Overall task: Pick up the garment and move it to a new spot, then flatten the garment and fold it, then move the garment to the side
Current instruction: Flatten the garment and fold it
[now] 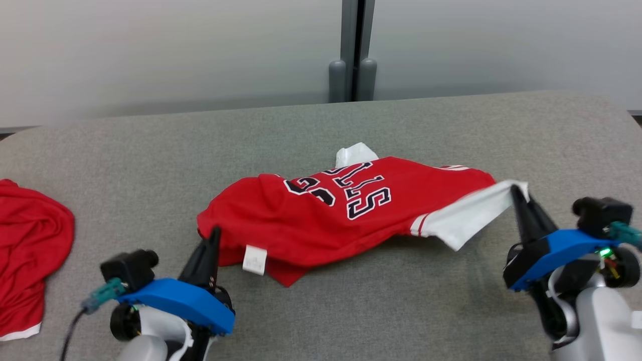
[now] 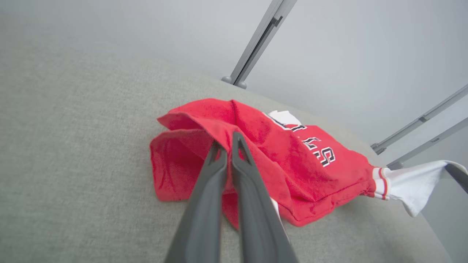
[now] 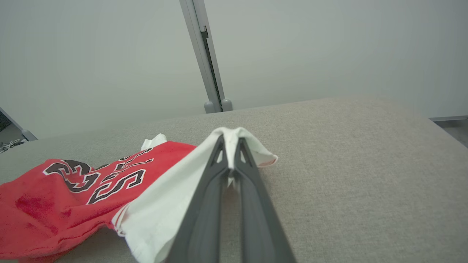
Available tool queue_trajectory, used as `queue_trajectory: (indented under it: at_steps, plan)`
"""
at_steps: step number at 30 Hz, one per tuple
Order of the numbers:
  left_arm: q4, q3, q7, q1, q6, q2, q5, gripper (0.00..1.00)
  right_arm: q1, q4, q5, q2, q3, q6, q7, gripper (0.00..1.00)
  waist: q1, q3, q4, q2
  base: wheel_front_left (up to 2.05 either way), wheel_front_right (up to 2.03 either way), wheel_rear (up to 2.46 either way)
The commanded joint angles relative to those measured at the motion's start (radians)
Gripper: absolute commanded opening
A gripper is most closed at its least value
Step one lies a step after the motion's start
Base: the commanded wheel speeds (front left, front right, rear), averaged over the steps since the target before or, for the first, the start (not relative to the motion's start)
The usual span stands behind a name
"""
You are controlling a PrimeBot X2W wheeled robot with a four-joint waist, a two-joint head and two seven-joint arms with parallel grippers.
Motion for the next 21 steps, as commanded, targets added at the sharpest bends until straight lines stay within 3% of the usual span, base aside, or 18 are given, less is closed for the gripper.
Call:
queue_trajectory:
  at_steps: [1,10,16,21]
  plan:
    - [-0.058,0.019,-0.005,0.007,-0.006,0.011,-0.016,0.00,0.017,-0.063,0.003,-0.004,-0.010,0.001,0.009,0.00,-0.0001,-0.011,-0.009,0.0000,0.00,0.00,0.00]
    - [-0.396,0.110,0.083,-0.060,0.017,0.107,-0.068,0.00,-0.007,-0.482,-0.044,-0.012,-0.026,0.001,0.148,0.00,-0.0001,-0.029,-0.022,0.0000,0.00,0.00,0.00]
    - [-0.524,0.156,0.215,-0.168,0.013,0.155,-0.178,0.00,-0.119,-0.637,-0.034,-0.100,0.007,0.001,0.246,0.00,-0.0001,-0.013,-0.033,0.0000,0.00,0.00,0.00]
    - [-0.557,0.173,0.322,-0.290,0.031,0.196,-0.226,0.00,-0.248,-0.652,0.008,-0.239,0.011,0.000,0.305,0.00,-0.0001,0.016,-0.032,0.0000,0.00,0.00,0.00]
